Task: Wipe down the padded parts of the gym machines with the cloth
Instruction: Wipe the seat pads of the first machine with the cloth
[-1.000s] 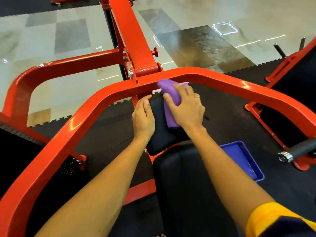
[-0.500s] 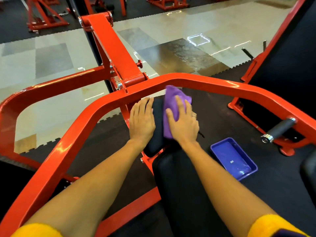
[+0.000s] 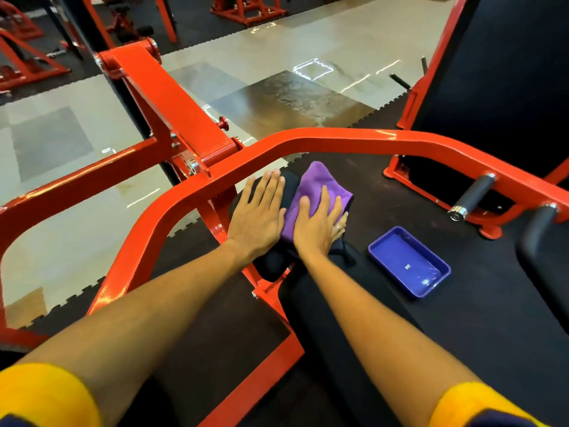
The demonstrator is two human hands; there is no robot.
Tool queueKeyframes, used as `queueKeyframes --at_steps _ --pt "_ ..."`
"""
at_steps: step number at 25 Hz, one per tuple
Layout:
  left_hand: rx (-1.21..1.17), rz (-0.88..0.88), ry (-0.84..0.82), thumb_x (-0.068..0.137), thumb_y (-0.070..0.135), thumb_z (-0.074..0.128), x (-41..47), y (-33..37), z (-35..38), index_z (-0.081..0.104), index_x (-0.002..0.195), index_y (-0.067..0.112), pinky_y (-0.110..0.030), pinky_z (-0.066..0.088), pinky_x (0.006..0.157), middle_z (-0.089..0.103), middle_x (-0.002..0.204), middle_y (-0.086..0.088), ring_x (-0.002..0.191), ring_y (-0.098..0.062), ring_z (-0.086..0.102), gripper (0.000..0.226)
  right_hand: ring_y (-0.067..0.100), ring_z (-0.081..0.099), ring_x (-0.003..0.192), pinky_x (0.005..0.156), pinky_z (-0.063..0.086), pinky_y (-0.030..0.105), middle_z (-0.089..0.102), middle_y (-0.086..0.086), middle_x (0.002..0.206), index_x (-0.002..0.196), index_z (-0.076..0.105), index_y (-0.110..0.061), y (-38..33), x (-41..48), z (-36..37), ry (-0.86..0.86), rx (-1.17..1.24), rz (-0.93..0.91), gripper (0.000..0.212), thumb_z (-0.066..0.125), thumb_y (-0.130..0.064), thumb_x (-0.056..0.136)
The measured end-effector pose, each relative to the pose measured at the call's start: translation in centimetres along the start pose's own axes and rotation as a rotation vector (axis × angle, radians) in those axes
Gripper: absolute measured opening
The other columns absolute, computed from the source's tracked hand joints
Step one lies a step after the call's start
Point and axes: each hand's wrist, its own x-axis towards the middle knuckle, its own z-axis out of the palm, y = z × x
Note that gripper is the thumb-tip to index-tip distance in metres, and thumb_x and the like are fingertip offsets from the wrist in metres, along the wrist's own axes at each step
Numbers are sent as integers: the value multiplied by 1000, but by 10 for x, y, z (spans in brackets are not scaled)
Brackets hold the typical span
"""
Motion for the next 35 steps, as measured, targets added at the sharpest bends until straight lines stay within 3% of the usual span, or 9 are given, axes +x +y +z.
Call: queueKeyframes --at_steps 3,6,12,16,20,24,28,33,35 --pt "-40 -23 39 104 35 27 1 1 2 24 158 1 -49 10 127 22 166 -16 155 -29 18 64 36 22 149 121 17 45 32 5 162 148 49 -28 -14 24 -5 93 103 294 51 39 -54 105" --pt "-49 -15 40 105 34 24 0 -1 3 22 159 3 -48 15 126 21 167 -16 155 -28 18 63 29 14 154 125 13 43 19 -2 169 153 44 -29 2 -28 19 264 207 107 48 40 -45 108" --pt "-32 -24 -6 108 35 21 -2 -1 -4 17 161 5 -45 13 127 16 168 -14 156 -27 14 61 10 11 156 123 28 45 -6 -23 168 158 29 -42 24 -112 35 85 410 -44 54 35 -44 104" --pt "-39 -38 -13 108 35 29 0 -2 -6 17 161 6 -43 9 128 15 168 -13 157 -25 13 62 24 -2 158 128 9 44 -3 -7 172 160 29 -31 3 -44 10 79 174 4 51 38 -27 110" --pt "-47 -46 20 105 33 26 0 0 -5 20 160 7 -44 11 127 19 168 -12 156 -24 15 61 37 30 148 123 20 46 40 9 158 145 52 -19 -11 31 -16 61 -3 143 46 37 -40 107" --pt "-35 -36 13 106 34 20 -1 0 -4 20 160 6 -44 13 127 18 168 -13 156 -25 15 61 29 -1 157 126 6 44 6 -5 171 160 29 -29 7 -67 16 131 119 -54 54 42 -40 108" --pt "-42 -27 -1 106 35 15 -2 -1 -4 19 160 5 -44 14 127 18 167 -14 156 -26 15 61 29 -9 157 128 9 50 -3 -6 171 161 25 -31 20 -86 20 13 121 -145 54 41 -31 109" --pt "-41 -51 -15 104 34 17 0 2 -4 21 160 5 -43 10 127 19 167 -13 156 -25 15 63 33 20 152 125 10 52 35 -2 160 150 42 -40 -5 14 -5 46 -113 42 48 42 -47 103" --pt "-27 -50 -16 105 34 17 1 1 -4 20 160 5 -43 9 128 18 168 -13 156 -26 14 63 33 20 152 126 10 49 33 -2 162 152 40 -37 -3 3 -2 84 -76 20 50 42 -45 103"
